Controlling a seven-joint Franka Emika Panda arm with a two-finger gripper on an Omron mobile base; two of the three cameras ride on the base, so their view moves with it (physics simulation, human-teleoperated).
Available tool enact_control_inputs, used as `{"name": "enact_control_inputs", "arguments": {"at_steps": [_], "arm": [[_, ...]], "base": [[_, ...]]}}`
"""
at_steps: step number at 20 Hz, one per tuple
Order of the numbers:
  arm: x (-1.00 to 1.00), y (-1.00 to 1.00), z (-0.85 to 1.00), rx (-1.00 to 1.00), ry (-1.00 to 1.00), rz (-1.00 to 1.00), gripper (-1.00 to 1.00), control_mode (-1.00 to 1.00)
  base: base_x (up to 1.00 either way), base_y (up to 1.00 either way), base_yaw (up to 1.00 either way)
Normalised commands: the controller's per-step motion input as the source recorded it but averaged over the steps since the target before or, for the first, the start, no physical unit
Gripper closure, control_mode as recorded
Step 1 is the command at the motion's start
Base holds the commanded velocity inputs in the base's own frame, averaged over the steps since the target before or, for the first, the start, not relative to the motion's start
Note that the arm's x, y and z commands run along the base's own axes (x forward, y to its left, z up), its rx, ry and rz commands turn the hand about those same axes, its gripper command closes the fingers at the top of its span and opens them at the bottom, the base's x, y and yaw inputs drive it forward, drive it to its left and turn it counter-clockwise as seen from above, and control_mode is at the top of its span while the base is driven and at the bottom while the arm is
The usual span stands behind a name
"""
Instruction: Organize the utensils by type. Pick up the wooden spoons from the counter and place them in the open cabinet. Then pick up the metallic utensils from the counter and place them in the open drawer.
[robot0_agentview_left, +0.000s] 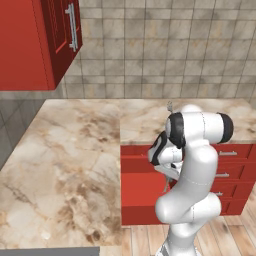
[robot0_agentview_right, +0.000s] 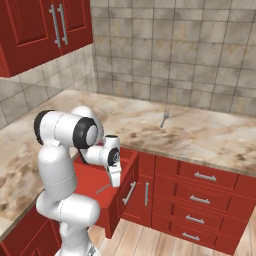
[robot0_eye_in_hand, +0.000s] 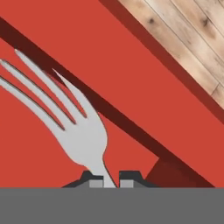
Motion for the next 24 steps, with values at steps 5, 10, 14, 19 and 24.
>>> {"name": "enact_control_inputs", "arguments": {"at_steps": [5,10,14,19,24], "arm": [[-0.03,-0.26,-0.41,0.00,0.03,-0.07,1.00,-1.00],[0.00,0.03,-0.11,0.00,0.00,-0.03,1.00,-1.00],[-0.04,0.18,0.01,0.00,0.00,0.00,1.00,-1.00],[-0.04,0.36,0.13,0.00,0.00,0.00,1.00,-1.00],[0.12,0.48,0.01,0.00,-0.04,0.00,1.00,-1.00]], "base": [[0.00,0.00,0.00],[0.00,0.00,0.00],[0.00,0.00,0.00],[0.00,0.00,0.00],[0.00,0.00,0.00]]}}
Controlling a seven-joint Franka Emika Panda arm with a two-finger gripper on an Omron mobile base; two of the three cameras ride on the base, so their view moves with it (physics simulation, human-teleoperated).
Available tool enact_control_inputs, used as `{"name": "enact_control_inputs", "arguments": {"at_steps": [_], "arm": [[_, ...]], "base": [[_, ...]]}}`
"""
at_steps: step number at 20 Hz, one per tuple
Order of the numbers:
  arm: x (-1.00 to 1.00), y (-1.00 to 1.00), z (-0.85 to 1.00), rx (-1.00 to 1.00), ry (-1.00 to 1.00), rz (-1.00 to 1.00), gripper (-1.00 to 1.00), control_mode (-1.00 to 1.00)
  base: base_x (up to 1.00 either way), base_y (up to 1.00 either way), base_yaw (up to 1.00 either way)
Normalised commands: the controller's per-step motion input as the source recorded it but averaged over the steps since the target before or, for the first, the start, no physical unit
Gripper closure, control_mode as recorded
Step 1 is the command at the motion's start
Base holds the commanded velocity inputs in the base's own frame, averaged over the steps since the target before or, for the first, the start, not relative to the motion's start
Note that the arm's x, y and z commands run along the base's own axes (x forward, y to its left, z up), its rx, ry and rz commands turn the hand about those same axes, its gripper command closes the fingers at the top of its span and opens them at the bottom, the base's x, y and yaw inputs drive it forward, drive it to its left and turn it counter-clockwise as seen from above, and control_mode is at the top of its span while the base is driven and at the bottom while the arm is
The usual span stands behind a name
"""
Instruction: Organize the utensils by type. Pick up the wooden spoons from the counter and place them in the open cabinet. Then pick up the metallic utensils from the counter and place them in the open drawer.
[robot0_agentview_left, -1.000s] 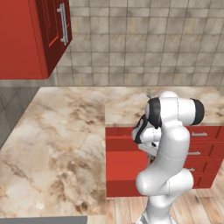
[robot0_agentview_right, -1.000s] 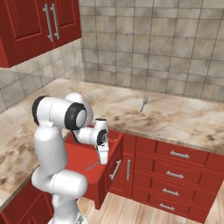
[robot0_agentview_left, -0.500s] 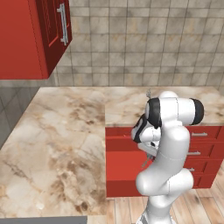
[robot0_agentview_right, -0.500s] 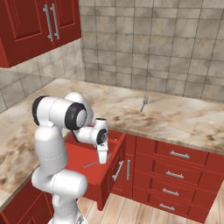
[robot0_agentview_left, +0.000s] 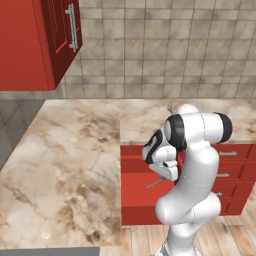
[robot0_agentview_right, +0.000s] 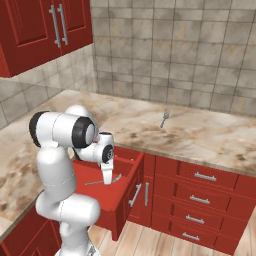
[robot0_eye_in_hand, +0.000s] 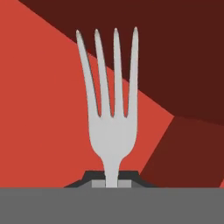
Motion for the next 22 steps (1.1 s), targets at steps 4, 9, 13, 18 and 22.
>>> {"name": "enact_control_inputs", "arguments": {"at_steps": [4,9,13,18,22], "arm": [[0.30,0.36,-0.11,0.00,-0.06,0.00,1.00,-1.00],[0.12,0.18,-0.31,0.00,-0.02,0.00,1.00,-1.00],[0.10,-0.01,-0.38,0.00,0.00,0.00,1.00,-1.00],[0.14,-0.01,-0.37,0.00,0.00,0.00,1.00,-1.00],[0.19,0.00,-0.25,0.00,0.00,0.00,1.00,-1.00]], "base": [[0.00,0.00,0.00],[0.00,0.00,0.00],[0.00,0.00,0.00],[0.00,0.00,0.00],[0.00,0.00,0.00]]}}
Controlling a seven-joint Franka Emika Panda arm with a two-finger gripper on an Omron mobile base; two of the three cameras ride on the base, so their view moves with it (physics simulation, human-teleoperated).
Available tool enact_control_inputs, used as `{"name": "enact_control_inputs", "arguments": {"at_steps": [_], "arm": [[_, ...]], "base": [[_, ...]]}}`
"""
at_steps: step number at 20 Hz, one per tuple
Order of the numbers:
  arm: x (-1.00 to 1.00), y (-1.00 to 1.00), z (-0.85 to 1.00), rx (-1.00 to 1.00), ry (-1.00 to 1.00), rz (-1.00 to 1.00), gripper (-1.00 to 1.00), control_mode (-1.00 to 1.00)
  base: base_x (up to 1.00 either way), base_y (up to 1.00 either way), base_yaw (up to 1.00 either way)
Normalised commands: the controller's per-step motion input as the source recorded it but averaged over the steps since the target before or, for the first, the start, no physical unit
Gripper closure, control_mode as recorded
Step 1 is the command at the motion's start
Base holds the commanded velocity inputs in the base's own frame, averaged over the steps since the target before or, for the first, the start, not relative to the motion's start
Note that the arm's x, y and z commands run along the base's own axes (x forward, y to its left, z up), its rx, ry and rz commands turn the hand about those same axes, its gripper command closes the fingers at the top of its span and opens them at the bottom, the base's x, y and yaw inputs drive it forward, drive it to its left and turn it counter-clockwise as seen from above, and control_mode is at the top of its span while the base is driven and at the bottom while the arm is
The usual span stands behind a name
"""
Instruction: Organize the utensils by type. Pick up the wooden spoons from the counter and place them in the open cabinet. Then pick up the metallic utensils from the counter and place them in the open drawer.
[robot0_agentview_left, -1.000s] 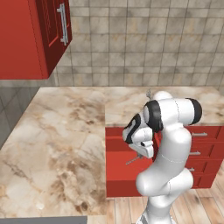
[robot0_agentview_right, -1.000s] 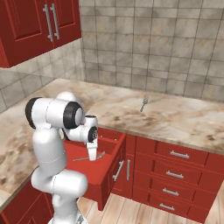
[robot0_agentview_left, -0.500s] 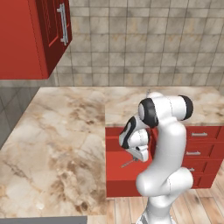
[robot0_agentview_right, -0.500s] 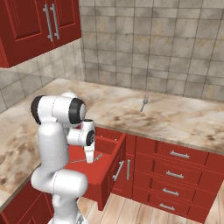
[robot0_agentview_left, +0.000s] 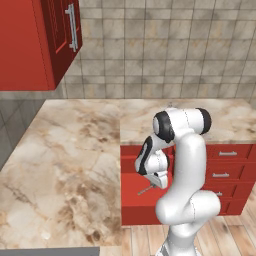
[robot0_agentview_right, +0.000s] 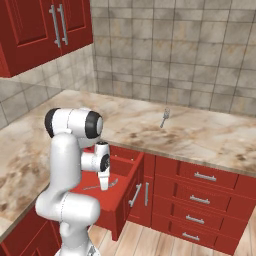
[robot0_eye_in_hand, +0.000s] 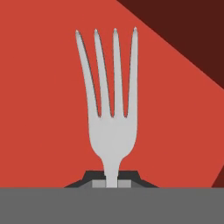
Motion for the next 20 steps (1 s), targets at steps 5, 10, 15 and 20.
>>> {"name": "enact_control_inputs", "arguments": {"at_steps": [5,10,15,20], "arm": [[0.13,0.00,-0.24,0.00,0.00,0.00,1.00,-1.00],[0.10,0.00,-0.27,0.00,0.00,0.00,1.00,-1.00],[0.07,0.00,-0.25,0.00,0.00,0.00,1.00,-1.00],[0.06,0.00,-0.14,0.00,0.00,0.00,-1.00,-1.00]], "base": [[0.00,0.00,0.00],[0.00,0.00,0.00],[0.00,0.00,0.00],[0.00,0.00,0.00]]}}
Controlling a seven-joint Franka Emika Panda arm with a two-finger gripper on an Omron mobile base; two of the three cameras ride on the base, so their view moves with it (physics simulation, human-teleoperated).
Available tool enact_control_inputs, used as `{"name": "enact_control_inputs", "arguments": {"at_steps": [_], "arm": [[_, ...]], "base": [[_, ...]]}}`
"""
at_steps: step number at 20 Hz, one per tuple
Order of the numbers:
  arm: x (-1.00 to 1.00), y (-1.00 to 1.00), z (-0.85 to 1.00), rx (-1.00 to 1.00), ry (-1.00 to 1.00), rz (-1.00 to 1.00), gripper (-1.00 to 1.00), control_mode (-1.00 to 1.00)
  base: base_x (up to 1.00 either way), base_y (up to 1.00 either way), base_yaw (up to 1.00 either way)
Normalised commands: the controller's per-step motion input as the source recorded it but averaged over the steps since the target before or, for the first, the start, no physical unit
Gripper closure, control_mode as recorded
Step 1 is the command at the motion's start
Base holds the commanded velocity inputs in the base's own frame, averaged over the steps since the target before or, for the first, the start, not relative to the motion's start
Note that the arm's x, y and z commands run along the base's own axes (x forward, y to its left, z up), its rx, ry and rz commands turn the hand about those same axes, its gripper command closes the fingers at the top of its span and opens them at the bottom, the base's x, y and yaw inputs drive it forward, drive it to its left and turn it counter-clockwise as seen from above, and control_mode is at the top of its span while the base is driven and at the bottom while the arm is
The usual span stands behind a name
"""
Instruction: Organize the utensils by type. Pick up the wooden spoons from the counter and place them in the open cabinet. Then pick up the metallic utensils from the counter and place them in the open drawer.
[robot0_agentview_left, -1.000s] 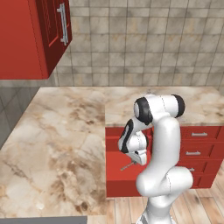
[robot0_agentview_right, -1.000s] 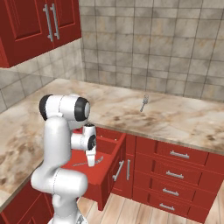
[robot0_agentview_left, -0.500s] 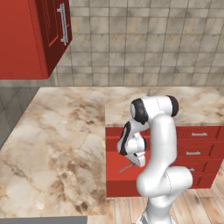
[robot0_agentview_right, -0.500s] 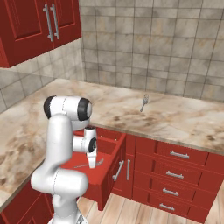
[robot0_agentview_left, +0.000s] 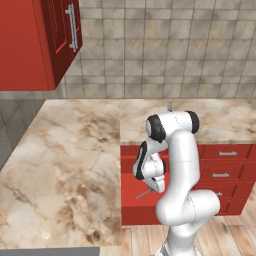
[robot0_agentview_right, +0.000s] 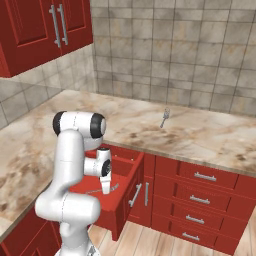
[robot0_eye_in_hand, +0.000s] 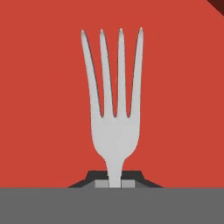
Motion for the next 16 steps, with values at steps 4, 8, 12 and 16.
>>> {"name": "enact_control_inputs", "arguments": {"at_steps": [4,8,12,16], "arm": [[0.00,-0.01,-0.01,0.00,0.00,0.00,-1.00,-1.00],[0.00,-0.02,0.22,0.00,0.00,0.00,-1.00,-1.00],[0.00,-0.01,0.41,0.04,0.00,0.02,-1.00,-1.00],[-0.01,0.00,0.56,0.04,0.00,0.08,-1.00,-1.00]], "base": [[0.00,0.00,0.00],[0.00,0.00,0.00],[0.00,0.00,0.00],[0.00,0.00,0.00]]}}
